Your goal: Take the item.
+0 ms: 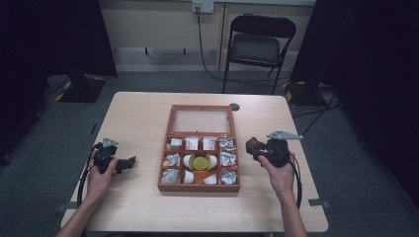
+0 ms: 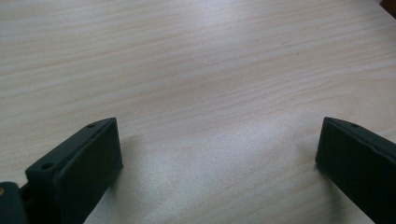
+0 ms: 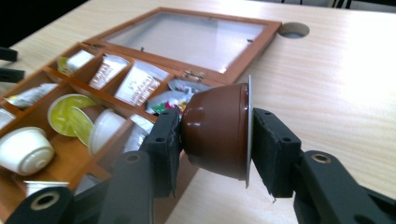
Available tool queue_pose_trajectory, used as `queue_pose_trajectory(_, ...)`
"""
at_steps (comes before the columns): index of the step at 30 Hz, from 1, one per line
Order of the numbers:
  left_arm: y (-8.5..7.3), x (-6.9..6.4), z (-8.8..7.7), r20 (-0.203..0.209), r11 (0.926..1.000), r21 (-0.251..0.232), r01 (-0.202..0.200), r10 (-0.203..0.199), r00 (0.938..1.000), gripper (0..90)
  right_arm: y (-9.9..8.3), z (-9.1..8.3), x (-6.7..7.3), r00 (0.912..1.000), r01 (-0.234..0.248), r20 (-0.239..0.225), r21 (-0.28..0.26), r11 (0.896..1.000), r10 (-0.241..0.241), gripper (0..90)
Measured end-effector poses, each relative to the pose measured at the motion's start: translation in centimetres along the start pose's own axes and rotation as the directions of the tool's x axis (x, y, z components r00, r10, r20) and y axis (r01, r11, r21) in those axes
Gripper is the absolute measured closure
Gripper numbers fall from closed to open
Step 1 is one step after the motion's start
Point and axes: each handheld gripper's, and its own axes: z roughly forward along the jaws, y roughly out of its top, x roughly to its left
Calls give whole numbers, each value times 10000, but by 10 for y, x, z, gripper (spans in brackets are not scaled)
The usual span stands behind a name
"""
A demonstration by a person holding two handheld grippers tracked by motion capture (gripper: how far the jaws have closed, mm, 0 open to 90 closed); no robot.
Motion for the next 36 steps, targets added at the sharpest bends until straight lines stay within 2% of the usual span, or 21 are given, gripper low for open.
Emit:
queue_pose_trajectory(10, 0, 0, 0, -1, 10000, 0, -2, 2, 10000, 0, -14, 12, -15, 9992, -303, 292, 538, 9981, 288, 545)
queue_pose_trajectory(24, 0, 0, 0, -3, 10000, -2, 0, 0, 10000, 0, -27, 26, -22, 9977, -185, 668, 1222, 9923, 104, 544)
queue_pose_trajectory(36, 0, 0, 0, -7, 10000, -20, 24, -24, 10000, 0, -39, 39, -29, 9964, -429, 802, 1759, 9835, 291, 541)
